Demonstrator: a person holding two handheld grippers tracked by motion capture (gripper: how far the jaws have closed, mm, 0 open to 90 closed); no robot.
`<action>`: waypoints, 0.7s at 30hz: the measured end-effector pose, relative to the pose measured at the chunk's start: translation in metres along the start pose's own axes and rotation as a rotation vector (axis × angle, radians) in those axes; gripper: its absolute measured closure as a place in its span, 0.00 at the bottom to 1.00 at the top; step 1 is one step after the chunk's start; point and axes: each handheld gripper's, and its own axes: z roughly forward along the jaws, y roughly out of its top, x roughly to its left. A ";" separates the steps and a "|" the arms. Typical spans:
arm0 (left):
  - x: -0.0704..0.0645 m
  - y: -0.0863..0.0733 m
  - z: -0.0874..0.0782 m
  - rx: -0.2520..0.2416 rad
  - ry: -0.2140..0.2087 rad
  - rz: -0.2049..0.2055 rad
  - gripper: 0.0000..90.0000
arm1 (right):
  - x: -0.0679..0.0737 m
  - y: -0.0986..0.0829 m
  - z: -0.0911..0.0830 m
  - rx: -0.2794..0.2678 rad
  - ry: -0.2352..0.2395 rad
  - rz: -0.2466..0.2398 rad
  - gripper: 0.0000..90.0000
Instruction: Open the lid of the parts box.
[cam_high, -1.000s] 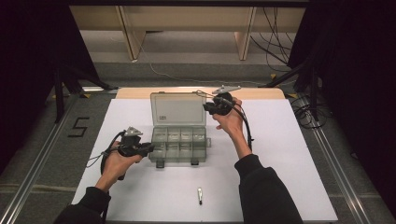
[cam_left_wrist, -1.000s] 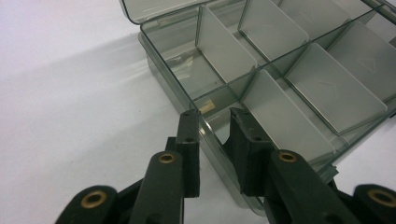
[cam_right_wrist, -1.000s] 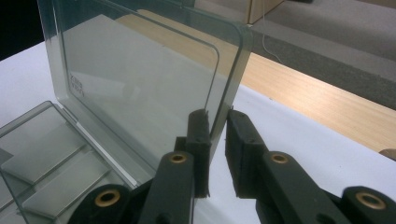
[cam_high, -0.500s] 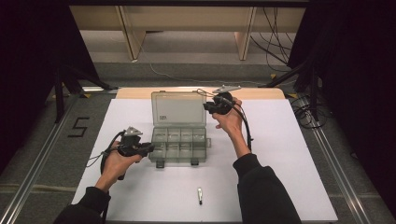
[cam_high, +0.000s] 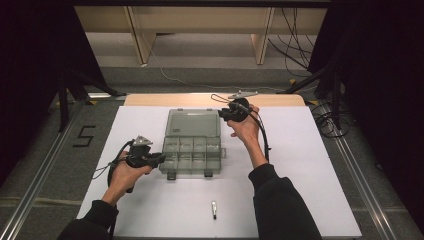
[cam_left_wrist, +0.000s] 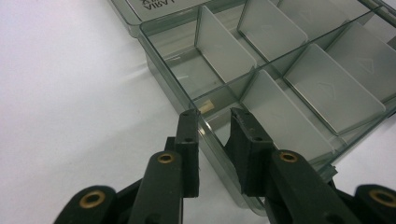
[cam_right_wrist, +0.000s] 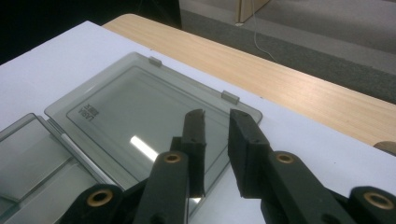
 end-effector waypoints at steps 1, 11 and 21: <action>0.000 0.000 0.000 0.000 0.000 0.000 0.81 | 0.000 0.000 -0.001 0.000 0.004 0.003 0.85; 0.005 0.001 -0.004 -0.011 0.008 -0.046 0.70 | 0.007 0.003 -0.013 0.022 -0.009 -0.041 0.56; 0.006 0.004 -0.011 -0.032 0.022 -0.076 0.35 | 0.025 0.004 -0.042 0.026 -0.041 -0.086 0.25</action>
